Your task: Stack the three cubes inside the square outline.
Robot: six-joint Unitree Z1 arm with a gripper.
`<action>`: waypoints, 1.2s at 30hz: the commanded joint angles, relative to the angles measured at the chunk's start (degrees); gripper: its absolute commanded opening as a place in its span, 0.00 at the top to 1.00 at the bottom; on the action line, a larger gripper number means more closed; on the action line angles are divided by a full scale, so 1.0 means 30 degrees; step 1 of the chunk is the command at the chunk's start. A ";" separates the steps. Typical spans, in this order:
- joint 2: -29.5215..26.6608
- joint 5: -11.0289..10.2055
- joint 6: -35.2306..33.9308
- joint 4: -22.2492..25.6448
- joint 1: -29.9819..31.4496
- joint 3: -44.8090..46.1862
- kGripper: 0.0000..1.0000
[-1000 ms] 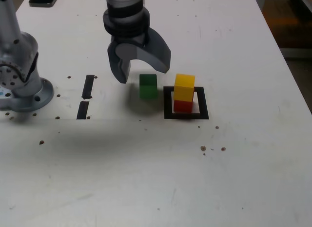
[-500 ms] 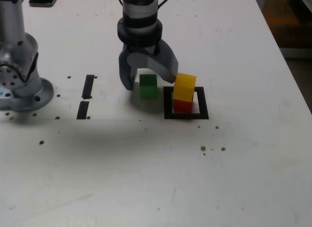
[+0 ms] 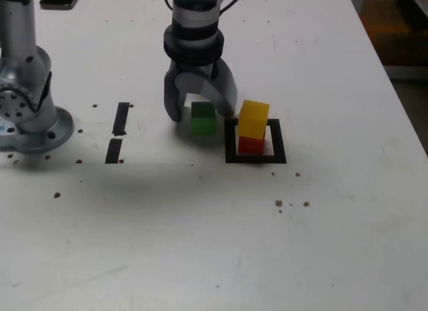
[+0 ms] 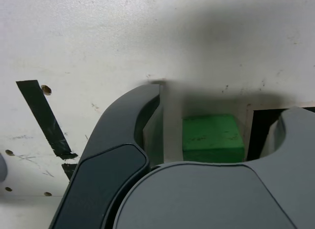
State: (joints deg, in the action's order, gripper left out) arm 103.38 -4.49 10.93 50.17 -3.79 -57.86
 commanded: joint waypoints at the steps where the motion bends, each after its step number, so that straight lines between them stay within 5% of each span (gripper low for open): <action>1: 0.0108 -0.0083 0.0062 -0.0068 -0.0045 -0.0120 0.43; 8: 0.0011 -0.0126 0.0066 -0.0900 -0.0047 -0.0004 0.71; 16: -0.0922 -0.0364 0.0078 -0.0295 -0.0054 -0.0307 0.89; 29: -0.2565 -0.0928 0.0078 0.8585 0.0678 -0.7850 0.92; 36: -0.1522 -0.0032 0.0078 1.0585 0.1491 -1.1780 0.92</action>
State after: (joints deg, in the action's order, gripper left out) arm 97.68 -5.26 11.09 81.64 0.38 -89.72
